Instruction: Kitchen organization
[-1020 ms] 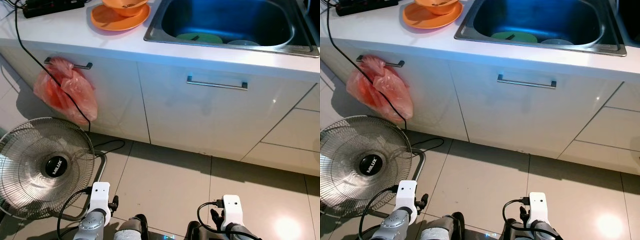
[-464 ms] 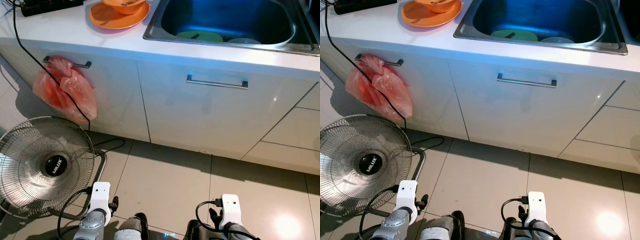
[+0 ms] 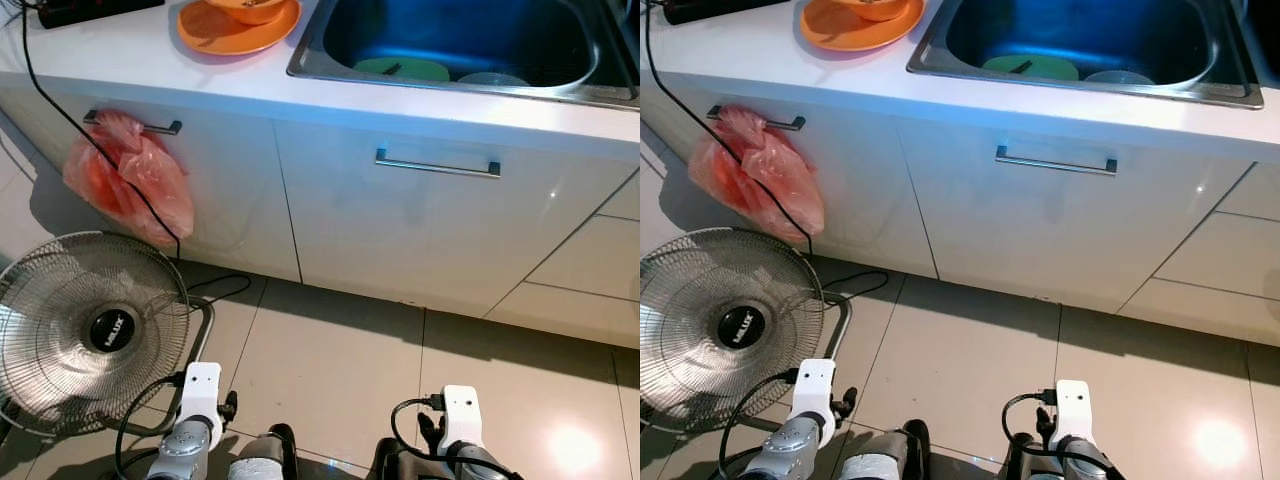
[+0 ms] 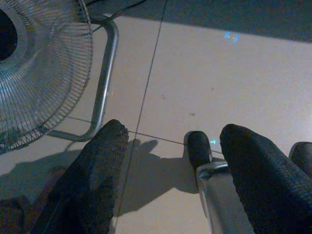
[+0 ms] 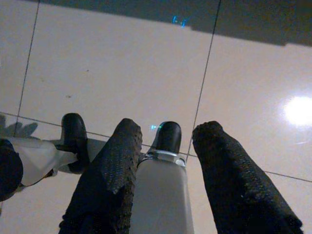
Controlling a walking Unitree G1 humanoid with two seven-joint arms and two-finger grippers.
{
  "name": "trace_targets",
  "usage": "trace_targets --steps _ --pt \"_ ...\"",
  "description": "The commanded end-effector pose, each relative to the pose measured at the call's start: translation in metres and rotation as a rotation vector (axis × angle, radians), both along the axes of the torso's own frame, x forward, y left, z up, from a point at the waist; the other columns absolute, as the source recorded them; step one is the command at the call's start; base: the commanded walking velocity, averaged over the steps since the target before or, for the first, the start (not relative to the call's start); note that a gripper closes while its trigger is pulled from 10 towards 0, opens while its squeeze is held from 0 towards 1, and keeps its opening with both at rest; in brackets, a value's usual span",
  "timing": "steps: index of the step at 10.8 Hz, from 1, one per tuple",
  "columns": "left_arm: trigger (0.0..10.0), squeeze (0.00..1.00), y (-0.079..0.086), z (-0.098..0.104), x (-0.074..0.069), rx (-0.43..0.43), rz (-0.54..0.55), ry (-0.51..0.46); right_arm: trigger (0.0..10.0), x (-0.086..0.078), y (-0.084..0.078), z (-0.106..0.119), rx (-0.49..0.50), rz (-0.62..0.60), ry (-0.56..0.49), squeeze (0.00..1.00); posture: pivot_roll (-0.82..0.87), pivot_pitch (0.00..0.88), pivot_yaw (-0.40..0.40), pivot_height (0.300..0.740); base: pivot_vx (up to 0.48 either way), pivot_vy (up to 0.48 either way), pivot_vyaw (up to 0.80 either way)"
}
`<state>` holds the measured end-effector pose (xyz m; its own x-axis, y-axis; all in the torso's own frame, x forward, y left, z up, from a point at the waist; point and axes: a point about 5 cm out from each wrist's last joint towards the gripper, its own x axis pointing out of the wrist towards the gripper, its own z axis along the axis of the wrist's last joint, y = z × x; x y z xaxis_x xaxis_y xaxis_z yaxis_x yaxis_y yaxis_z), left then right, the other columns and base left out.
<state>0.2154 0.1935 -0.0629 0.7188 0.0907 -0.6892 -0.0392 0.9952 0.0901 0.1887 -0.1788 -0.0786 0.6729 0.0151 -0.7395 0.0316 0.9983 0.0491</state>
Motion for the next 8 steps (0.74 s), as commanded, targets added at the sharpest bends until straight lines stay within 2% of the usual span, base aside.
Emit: trace_targets --steps 1,8 --pt "10.0 0.00 0.0027 -0.0052 -0.0085 0.002 0.016 0.039 10.0 -0.0070 0.0020 -0.0038 0.008 -0.002 0.019 0.00 0.08 0.232 0.080 0.740 0.000 0.000 0.00" --pt "10.0 0.00 -0.0013 -0.0071 -0.0104 -0.008 0.013 0.048 10.0 -0.0087 -0.0014 -0.0043 0.000 0.004 0.025 0.00 0.06 0.201 0.080 0.740 0.000 0.000 0.00"
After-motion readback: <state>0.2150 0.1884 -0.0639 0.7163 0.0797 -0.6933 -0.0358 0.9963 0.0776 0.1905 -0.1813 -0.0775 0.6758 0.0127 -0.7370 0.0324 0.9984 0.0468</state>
